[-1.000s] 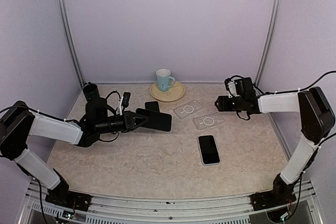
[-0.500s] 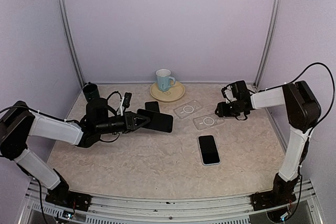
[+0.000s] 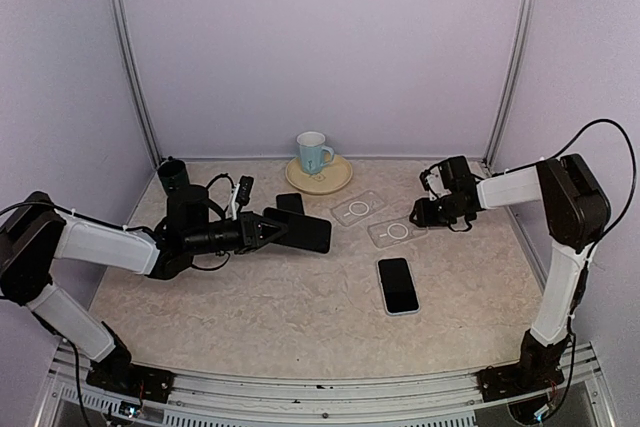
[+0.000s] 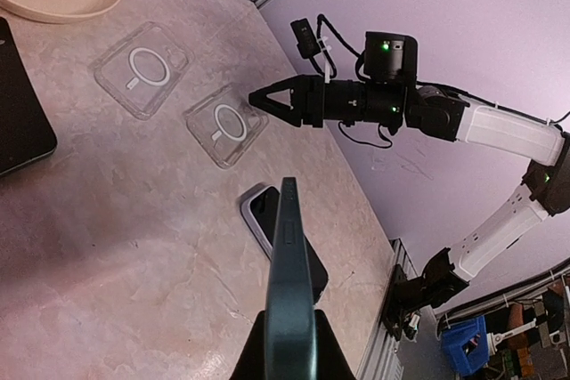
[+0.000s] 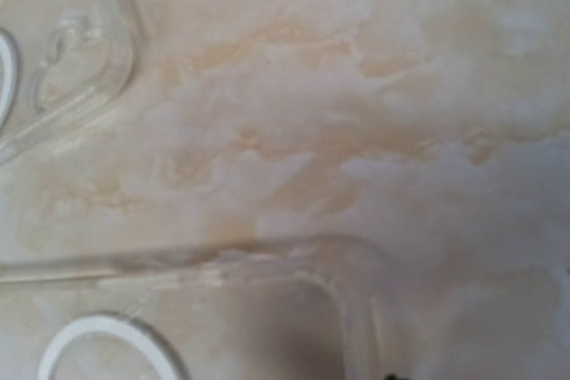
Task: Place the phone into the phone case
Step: Pick up the phone case from the center of the board.
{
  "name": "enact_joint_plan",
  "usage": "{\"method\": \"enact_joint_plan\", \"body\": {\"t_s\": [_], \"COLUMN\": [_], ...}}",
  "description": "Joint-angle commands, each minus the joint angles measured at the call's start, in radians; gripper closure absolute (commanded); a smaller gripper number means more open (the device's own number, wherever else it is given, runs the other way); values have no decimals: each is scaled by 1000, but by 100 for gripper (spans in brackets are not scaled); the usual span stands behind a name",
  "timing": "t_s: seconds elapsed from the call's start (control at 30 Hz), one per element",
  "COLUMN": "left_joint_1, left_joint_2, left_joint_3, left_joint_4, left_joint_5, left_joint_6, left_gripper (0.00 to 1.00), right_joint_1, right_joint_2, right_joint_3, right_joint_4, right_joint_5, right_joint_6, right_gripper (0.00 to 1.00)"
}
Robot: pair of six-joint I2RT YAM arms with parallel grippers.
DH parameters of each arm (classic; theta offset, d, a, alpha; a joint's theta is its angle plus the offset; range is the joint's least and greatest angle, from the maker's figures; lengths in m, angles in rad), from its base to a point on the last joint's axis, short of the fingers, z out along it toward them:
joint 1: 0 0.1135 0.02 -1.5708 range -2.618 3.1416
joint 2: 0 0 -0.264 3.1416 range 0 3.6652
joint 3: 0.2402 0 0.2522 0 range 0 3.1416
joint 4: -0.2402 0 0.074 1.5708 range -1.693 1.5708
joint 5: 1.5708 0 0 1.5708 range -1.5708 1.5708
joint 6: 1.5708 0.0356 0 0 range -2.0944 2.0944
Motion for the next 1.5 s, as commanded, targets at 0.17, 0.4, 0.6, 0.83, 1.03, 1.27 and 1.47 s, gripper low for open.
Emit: {"method": "enact_joint_plan", "body": {"t_s": [0.17, 0.4, 0.6, 0.83, 1.03, 1.27, 1.47], "left_joint_1": [-5, -5, -5, -5, -7, -8, -24], "left_joint_2": [-7, 0, 14, 34, 49, 53, 28], "left_joint_3": [34, 41, 58, 60, 65, 80, 74], "left_joint_4": [18, 9, -12, -11, -21, -49, -49], "left_joint_5": [2, 7, 6, 1, -30, -74, -132], "left_joint_6": [-3, -15, -22, -42, -93, -142, -179], "left_gripper": [100, 100, 100, 100, 100, 100, 100], "right_joint_1": [-24, -35, -36, -36, -25, 55, 152], "right_joint_2": [36, 53, 53, 32, -25, -131, -201], "right_joint_3": [-9, -8, -10, -24, -73, -117, -115], "right_joint_4": [-8, -5, -4, 13, 46, 48, 24], "right_joint_5": [2, -33, -47, -101, -103, -7, 88], "right_joint_6": [-2, 10, 14, 42, 86, 139, 189], "right_gripper": [55, 78, 93, 100, 100, 100, 100]}}
